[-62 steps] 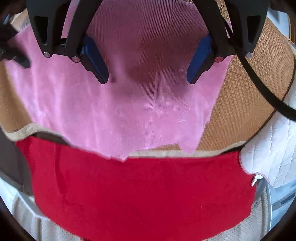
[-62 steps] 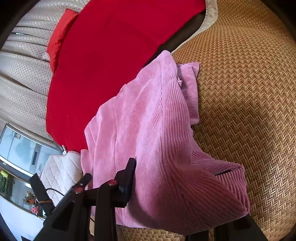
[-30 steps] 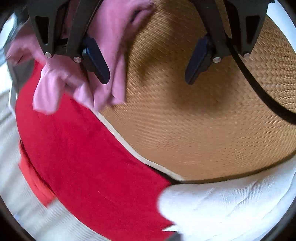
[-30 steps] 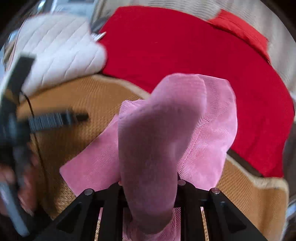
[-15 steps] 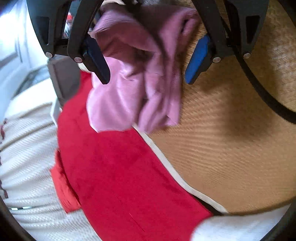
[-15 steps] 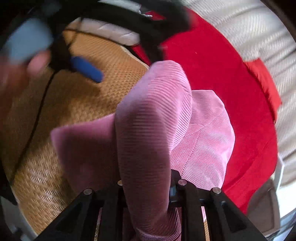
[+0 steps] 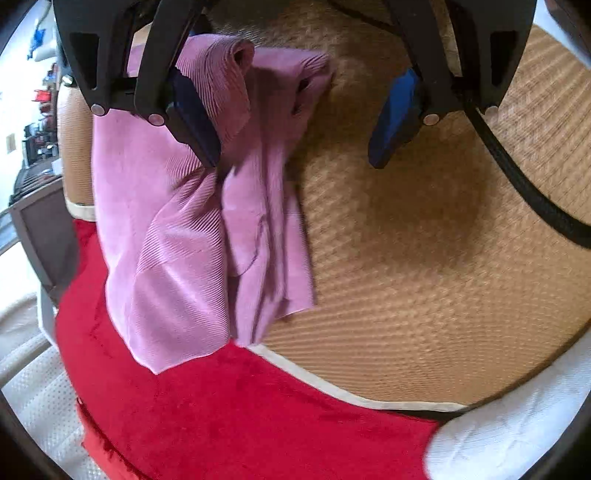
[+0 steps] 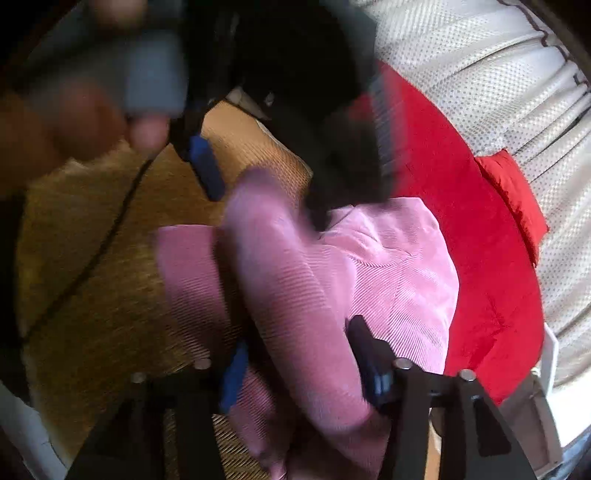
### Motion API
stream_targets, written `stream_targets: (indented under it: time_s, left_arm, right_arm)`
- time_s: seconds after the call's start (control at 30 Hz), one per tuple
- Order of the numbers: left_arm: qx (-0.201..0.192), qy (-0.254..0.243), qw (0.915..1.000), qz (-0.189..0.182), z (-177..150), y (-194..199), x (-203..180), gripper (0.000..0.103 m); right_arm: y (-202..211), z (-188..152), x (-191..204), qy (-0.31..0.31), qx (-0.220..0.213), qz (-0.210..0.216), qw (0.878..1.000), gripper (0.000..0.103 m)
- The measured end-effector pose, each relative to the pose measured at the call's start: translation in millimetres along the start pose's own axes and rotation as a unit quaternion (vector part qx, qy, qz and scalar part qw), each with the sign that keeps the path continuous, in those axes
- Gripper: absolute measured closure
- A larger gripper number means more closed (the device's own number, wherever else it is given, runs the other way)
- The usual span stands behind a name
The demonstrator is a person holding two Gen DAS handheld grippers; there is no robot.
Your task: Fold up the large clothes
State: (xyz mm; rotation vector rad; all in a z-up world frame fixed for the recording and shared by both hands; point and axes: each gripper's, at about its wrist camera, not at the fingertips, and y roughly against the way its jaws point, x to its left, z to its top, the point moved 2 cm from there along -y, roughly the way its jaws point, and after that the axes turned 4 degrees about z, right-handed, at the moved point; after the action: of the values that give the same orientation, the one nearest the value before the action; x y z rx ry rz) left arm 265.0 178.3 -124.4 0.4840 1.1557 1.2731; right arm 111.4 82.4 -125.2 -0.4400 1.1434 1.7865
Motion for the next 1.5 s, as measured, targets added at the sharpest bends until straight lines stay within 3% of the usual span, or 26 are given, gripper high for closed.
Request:
stream_targets:
  time_s: [0.1, 0.17, 0.23, 0.3, 0.4, 0.5, 0.53, 0.57, 0.6, 0.63, 0.77, 0.83, 0.97, 1.03, 1.13, 1.17, 1.23, 1.3, 1.4, 1.5]
  left_arm:
    - [-0.023, -0.005, 0.9993, 0.029, -3, 13, -5, 0.020]
    - [-0.050, -0.007, 0.9978, 0.042, -2, 31, -13, 0.020]
    - [-0.085, -0.012, 0.9951, 0.049, -3, 54, -22, 0.020]
    - [-0.129, -0.032, 0.9895, 0.056, -2, 78, -44, 0.020]
    - [-0.167, -0.072, 0.9826, 0.036, -7, 107, -74, 0.020]
    - [-0.176, -0.132, 0.9747, 0.042, -7, 93, -108, 0.018]
    - [-0.165, -0.145, 0.9733, 0.067, -3, 72, -120, 0.018]
    - [-0.149, -0.153, 0.9721, 0.096, -2, 53, -122, 0.018]
    - [-0.131, -0.158, 0.9721, 0.114, -6, 39, -121, 0.018]
    - [-0.095, -0.158, 0.9741, 0.131, -12, 14, -115, 0.018]
    - [-0.093, -0.105, 0.9852, 0.099, -25, -5, -93, 0.016]
    - [-0.100, -0.101, 0.9858, 0.089, -24, -7, -93, 0.016]
    - [-0.111, -0.114, 0.9833, 0.089, -32, -2, -84, 0.015]
    - [-0.118, -0.117, 0.9822, 0.088, -35, -5, -80, 0.015]
    - [-0.134, -0.121, 0.9797, 0.088, -40, -6, -79, 0.015]
    - [-0.135, -0.122, 0.9795, 0.086, -44, -5, -78, 0.015]
    - [-0.139, -0.123, 0.9789, 0.086, -49, -2, -79, 0.015]
    - [-0.143, -0.122, 0.9785, 0.086, -47, -2, -78, 0.015]
    - [-0.135, -0.117, 0.9810, 0.075, -48, 2, -76, 0.015]
    - [-0.136, -0.126, 0.9795, 0.079, -50, -1, -77, 0.014]
  right_arm:
    - [30, -9, -11, -0.060, -0.037, 0.036, 0.997, 0.040]
    - [50, -17, -29, -0.122, -0.060, 0.070, 0.988, 0.037]
    - [67, -29, -52, -0.194, -0.077, 0.106, 0.972, 0.036]
    - [81, -42, -78, -0.276, -0.089, 0.145, 0.946, 0.034]
    - [86, -74, -119, -0.400, -0.089, 0.188, 0.893, 0.026]
    - [68, -108, -151, -0.522, -0.073, 0.246, 0.814, 0.026]
    - [55, -123, -163, -0.570, -0.062, 0.270, 0.774, 0.026]
    - [50, -129, -169, -0.595, -0.058, 0.281, 0.751, 0.026]
    - [41, -135, -182, -0.612, -0.058, 0.289, 0.733, 0.026]
    - [35, -137, -194, -0.620, -0.066, 0.295, 0.724, 0.026]
    - [17, -117, -230, -0.621, -0.098, 0.366, 0.687, 0.024]
    - [-6, -98, -246, -0.610, -0.099, 0.380, 0.688, 0.024]
    - [-84, -43, -266, -0.600, -0.054, 0.456, 0.655, 0.024]
    - [-124, -15, -253, -0.588, -0.010, 0.497, 0.638, 0.024]
    - [-180, 11, -237, -0.573, 0.046, 0.503, 0.645, 0.024]
    - [-204, 13, -230, -0.580, 0.077, 0.487, 0.648, 0.025]
    - [-241, 13, -215, -0.592, 0.133, 0.468, 0.643, 0.025]
    - [-275, 10, -193, -0.585, 0.189, 0.446, 0.651, 0.026]
    - [-281, 17, -187, -0.566, 0.189, 0.432, 0.677, 0.025]
    - [-265, 16, -196, -0.573, 0.164, 0.426, 0.680, 0.025]
